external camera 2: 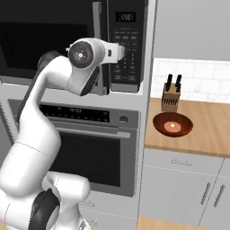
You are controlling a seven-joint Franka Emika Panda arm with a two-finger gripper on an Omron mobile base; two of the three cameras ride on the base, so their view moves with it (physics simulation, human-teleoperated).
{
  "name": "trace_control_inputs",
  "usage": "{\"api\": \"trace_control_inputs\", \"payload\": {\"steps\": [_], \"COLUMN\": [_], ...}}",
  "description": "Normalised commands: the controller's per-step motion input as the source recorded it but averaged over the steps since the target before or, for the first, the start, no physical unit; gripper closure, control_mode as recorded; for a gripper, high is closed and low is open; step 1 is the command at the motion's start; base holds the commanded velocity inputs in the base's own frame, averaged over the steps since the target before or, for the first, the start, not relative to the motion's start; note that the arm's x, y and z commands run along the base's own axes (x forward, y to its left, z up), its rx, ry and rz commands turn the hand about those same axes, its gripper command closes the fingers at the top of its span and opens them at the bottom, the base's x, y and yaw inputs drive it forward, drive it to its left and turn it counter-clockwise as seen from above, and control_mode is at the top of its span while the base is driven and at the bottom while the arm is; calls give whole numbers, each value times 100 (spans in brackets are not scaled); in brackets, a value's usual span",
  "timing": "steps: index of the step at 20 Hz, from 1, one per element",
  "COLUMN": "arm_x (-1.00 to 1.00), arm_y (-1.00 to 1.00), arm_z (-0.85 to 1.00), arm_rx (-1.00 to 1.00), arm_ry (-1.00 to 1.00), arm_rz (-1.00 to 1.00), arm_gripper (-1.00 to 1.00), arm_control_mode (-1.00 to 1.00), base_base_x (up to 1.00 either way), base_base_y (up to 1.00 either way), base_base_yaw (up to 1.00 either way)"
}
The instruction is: Open the microwave, place the bowl with waffle inside the microwave, then close the microwave door and turn it on.
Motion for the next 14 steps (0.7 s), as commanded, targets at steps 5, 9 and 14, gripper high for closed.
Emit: {"api": "trace_control_inputs", "payload": {"steps": [5, 9, 14], "arm_x": [-100, -100, -100], "arm_y": [-1, -12, -8], "arm_z": [0, 0, 0], "arm_rx": [0, 0, 0], "arm_ry": [0, 0, 0], "arm_rz": [2, 0, 0], "arm_gripper": [100, 100, 100], "arm_control_mode": [-100, -100, -100], "base_base_x": [0, 0, 0], "base_base_y": [0, 0, 0], "base_base_yaw": [0, 0, 0]}}
